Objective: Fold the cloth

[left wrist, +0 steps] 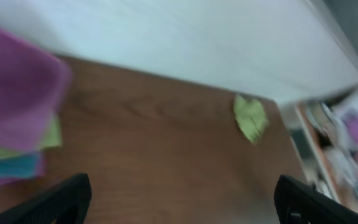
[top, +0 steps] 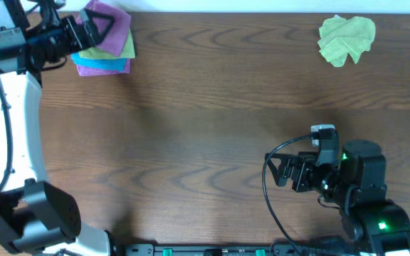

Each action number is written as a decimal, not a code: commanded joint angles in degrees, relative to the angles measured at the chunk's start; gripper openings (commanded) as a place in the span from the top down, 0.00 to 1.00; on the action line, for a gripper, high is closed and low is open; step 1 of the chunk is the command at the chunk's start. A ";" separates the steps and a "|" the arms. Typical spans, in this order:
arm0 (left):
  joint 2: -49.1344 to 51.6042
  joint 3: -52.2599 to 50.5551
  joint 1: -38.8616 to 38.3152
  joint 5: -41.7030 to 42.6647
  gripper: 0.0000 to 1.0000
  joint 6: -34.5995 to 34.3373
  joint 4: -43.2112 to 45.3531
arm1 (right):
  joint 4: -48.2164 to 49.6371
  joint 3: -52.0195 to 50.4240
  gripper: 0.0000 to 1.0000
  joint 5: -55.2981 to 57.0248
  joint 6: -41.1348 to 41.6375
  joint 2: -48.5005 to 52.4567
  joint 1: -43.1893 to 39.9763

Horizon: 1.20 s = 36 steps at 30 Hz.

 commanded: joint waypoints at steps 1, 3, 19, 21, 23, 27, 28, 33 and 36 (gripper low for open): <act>-4.46 1.14 0.17 3.63 0.05 7.13 -6.32 | 0.02 -0.17 0.01 0.15 0.59 -0.20 -0.42; -5.88 1.11 0.17 0.63 0.05 8.11 -11.02 | 0.02 -0.17 0.01 0.15 0.59 -0.20 -0.42; -20.72 1.05 -5.01 -33.53 0.05 4.66 -19.98 | 0.02 -0.17 0.01 0.15 0.59 -0.20 -0.42; -22.32 0.85 -6.25 -37.53 0.05 4.66 -20.92 | 0.02 -0.17 0.01 0.15 0.59 -0.20 -0.42; -24.06 -0.17 -6.91 -39.39 0.05 4.66 -20.90 | 0.02 -0.17 0.01 0.15 0.59 -0.20 -0.42; -28.33 -4.31 -7.02 -40.48 0.05 4.70 -20.06 | 0.02 -0.17 0.01 0.15 0.61 -0.20 -0.42; -29.51 -5.81 -7.02 -40.70 0.05 4.68 -19.23 | 0.02 -0.17 0.01 0.15 0.59 -0.20 -0.42; -37.88 -17.22 -7.02 -40.81 0.05 4.63 -12.41 | 0.02 -0.17 0.01 0.15 0.59 -0.20 -0.42; -43.50 -24.35 -7.02 -40.81 0.05 4.61 -8.81 | 0.02 -0.17 0.01 0.13 0.61 -0.20 -0.42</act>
